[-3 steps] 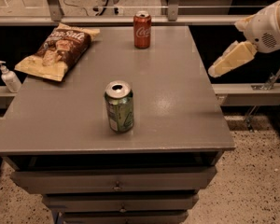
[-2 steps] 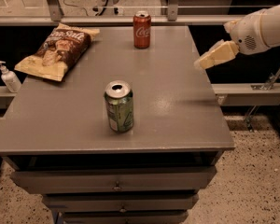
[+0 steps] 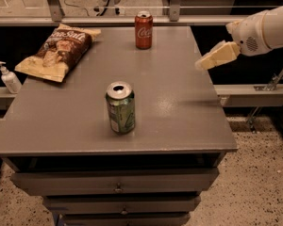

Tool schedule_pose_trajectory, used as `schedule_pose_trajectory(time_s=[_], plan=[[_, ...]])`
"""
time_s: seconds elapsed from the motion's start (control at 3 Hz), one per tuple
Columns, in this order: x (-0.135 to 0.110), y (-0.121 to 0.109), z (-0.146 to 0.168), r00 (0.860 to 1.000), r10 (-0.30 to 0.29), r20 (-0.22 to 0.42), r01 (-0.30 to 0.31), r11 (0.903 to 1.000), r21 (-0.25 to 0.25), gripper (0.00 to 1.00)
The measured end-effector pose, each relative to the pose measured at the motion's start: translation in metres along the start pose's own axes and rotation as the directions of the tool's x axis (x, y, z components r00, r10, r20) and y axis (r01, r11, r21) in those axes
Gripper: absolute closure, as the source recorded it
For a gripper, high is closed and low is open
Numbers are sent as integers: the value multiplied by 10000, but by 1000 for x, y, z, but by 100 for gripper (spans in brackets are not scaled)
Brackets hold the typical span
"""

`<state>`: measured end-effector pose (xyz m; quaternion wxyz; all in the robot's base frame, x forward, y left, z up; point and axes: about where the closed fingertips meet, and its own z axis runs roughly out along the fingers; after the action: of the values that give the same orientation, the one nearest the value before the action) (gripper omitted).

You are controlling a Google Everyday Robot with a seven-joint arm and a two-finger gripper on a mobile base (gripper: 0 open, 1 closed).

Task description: Knock coke can over

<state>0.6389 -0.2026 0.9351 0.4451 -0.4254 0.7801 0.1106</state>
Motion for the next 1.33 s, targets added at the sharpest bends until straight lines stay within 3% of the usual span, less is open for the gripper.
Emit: schedule_pose_trajectory(time_s=[0.33,0.67,1.33], plan=[[-8,-10,24,9928,532,1075,-553,9983,167,0],[-28,-42,59,9653,1011,2407,-1169,9918,521,0],[-65,-86,133,9095,1218,3974,-1473,9885,339,0]])
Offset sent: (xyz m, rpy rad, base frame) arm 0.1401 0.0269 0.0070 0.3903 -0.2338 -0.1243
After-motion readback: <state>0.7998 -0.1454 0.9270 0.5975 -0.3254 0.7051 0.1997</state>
